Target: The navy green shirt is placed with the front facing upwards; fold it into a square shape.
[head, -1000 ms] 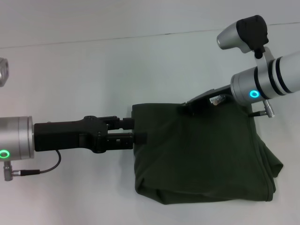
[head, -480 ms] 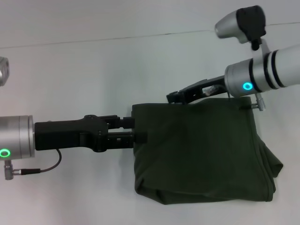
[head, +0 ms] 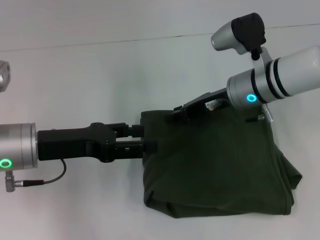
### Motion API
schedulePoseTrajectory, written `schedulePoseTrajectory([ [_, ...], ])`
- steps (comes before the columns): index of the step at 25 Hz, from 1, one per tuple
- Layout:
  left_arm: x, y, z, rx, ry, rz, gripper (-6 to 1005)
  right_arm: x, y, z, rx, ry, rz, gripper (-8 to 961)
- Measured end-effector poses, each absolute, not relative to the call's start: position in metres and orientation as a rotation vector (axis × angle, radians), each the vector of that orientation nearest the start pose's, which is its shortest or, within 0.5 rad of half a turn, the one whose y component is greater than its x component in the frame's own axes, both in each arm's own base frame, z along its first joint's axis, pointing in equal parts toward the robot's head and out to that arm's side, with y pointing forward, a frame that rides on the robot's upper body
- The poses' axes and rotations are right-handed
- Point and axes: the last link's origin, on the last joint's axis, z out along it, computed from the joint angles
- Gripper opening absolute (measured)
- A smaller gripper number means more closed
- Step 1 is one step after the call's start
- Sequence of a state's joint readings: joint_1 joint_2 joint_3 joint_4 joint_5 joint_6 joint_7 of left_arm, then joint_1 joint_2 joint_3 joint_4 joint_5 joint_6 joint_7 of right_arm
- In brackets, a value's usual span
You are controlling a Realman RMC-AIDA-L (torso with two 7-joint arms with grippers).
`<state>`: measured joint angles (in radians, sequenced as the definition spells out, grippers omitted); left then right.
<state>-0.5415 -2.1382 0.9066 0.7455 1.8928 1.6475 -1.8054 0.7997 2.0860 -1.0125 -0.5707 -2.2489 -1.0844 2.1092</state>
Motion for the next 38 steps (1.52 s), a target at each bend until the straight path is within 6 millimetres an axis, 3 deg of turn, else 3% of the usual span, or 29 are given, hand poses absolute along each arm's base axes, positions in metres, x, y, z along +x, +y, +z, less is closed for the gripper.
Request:
schedulePoseTrajectory([
  [3,-0.208,0.316,-0.03,-2.906,-1.044,-0.842,760,0.221,0.404,-0.058,-2.58,1.149,0.114,404],
  [8,-0.208,0.316,-0.03,-2.905,-1.044,-0.842,760,0.224,0.403,-0.062,-2.574,1.155,0.099,395],
  [30,-0.207,0.317,-0.03,-2.903,-1.04,-0.84,761,0.216,0.402,-0.071,-2.619,1.129,0.053,218],
  [38,-0.207,0.318,-0.03,-2.899,-1.041,-0.84,760,0.215,0.405,-0.067,-2.597,1.138,0.099,0],
])
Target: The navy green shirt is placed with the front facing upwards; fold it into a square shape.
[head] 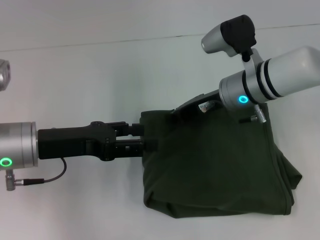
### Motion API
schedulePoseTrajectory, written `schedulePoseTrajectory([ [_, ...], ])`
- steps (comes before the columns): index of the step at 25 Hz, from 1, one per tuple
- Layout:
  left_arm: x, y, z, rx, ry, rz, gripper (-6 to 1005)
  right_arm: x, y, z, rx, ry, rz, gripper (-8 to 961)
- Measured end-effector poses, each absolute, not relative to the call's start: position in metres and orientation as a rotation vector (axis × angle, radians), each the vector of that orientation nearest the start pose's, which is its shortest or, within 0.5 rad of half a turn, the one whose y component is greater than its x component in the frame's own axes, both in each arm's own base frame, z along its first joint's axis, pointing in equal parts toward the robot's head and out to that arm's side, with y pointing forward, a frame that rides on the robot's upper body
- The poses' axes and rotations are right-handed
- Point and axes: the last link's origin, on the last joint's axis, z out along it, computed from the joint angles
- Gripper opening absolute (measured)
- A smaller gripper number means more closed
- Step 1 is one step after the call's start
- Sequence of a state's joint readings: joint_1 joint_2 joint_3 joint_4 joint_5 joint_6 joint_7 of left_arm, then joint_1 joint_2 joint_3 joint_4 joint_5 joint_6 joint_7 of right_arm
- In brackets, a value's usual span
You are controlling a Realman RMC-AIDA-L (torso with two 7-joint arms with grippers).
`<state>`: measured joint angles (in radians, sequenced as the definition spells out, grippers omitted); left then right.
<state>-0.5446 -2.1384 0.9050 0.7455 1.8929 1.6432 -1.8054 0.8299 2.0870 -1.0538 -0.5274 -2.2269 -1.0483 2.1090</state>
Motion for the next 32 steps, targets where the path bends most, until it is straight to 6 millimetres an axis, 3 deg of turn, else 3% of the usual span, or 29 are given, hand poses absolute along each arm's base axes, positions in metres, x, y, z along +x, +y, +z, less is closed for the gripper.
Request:
schedulePoseTrajectory([
  [20,-0.207,0.319,-0.029,-2.899,-1.036,-0.838,756,0.21,0.417,-0.06,-2.545,1.107,0.142,23],
  [32,-0.206,0.319,-0.029,-2.899,-1.034,-0.837,755,0.189,0.431,-0.062,-2.544,1.032,0.15,36],
])
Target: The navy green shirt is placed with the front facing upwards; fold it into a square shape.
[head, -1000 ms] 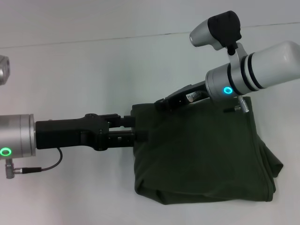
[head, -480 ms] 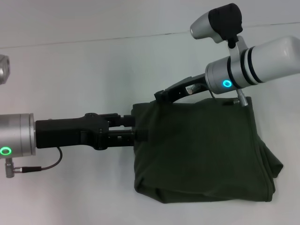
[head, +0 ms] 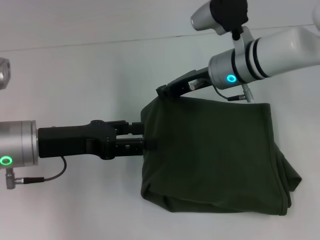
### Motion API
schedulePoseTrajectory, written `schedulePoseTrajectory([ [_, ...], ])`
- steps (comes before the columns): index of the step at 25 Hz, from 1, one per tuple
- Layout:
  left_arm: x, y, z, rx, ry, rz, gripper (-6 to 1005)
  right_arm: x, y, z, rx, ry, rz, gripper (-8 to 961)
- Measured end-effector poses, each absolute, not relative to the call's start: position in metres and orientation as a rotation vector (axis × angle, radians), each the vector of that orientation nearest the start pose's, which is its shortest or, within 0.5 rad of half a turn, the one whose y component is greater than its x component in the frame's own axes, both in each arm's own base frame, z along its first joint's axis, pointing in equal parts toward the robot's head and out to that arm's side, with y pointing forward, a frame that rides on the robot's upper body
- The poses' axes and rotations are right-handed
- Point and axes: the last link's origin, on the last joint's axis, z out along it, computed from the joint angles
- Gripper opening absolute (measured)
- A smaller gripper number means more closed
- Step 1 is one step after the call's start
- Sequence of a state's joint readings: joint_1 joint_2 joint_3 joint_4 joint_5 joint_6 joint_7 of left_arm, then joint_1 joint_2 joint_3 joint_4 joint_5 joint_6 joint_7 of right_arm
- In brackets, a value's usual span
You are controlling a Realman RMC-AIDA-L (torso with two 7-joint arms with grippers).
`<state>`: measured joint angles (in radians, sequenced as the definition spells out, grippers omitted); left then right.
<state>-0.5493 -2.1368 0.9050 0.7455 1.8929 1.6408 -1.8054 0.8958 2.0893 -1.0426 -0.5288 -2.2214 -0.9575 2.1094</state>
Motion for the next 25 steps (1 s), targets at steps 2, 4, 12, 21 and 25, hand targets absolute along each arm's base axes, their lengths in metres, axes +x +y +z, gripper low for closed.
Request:
schedulePoseTrajectory([
  [2,-0.206,0.319,-0.029,-2.899,-1.034,-0.837,755,0.188,0.431,-0.064,-2.546,1.032,0.145,38],
  [4,-0.206,0.32,-0.029,-2.898,-1.033,-0.838,755,0.188,0.431,-0.064,-2.544,1.033,0.142,41],
  [12,-0.207,0.322,-0.028,-2.881,-1.034,-0.841,756,0.195,0.432,-0.065,-2.514,1.029,0.139,114],
  [21,-0.21,0.321,-0.027,-2.864,-1.045,-0.845,755,0.208,0.434,-0.051,-2.412,1.039,0.309,314],
  [25,-0.216,0.319,-0.023,-2.835,-1.041,-0.866,755,0.218,0.42,-0.036,-2.398,1.033,0.516,474],
])
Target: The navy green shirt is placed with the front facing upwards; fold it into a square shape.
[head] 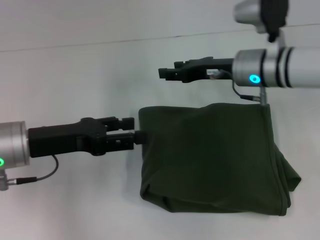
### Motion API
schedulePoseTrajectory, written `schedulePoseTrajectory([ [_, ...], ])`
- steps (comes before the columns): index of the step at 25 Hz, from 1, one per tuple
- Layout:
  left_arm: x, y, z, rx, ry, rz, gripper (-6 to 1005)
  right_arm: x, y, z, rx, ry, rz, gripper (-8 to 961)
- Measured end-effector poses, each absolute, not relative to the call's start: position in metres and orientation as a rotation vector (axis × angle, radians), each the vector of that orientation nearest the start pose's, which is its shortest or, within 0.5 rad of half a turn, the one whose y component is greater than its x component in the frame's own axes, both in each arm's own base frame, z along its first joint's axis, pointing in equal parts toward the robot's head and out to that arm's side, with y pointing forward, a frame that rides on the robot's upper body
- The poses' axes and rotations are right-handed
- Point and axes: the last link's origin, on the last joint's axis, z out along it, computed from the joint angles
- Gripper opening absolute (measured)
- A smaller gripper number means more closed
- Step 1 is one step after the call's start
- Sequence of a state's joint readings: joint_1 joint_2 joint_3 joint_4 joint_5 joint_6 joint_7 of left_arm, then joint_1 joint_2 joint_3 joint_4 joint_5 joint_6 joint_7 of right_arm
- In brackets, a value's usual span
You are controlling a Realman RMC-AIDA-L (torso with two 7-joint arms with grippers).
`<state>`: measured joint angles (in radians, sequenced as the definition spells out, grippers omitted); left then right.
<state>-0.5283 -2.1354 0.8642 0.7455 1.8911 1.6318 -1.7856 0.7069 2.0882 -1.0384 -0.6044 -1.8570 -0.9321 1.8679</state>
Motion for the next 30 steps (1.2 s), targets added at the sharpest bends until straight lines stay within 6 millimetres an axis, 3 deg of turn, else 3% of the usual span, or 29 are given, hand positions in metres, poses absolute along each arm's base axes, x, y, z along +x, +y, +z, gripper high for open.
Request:
schedulePoseTrajectory([
  [5,-0.228,0.314,-0.015,-2.752,-1.042,-0.95,754,0.242,0.394,-0.022,-2.384,1.016,0.678,630],
  [11,-0.244,0.304,0.0,-2.639,-1.043,-1.079,764,0.267,0.36,-0.001,-2.381,0.975,0.826,705],
  [17,-0.258,0.281,0.009,-2.608,-0.971,-1.174,891,0.282,0.314,0.018,-2.458,0.829,0.932,814],
  [25,-0.265,0.253,0.003,-2.709,-0.881,-1.151,888,0.302,0.268,0.029,-2.62,0.794,0.863,924],
  [30,-0.266,0.247,-0.001,-2.78,-0.893,-1.109,885,0.301,0.26,0.024,-2.737,0.789,0.809,924],
])
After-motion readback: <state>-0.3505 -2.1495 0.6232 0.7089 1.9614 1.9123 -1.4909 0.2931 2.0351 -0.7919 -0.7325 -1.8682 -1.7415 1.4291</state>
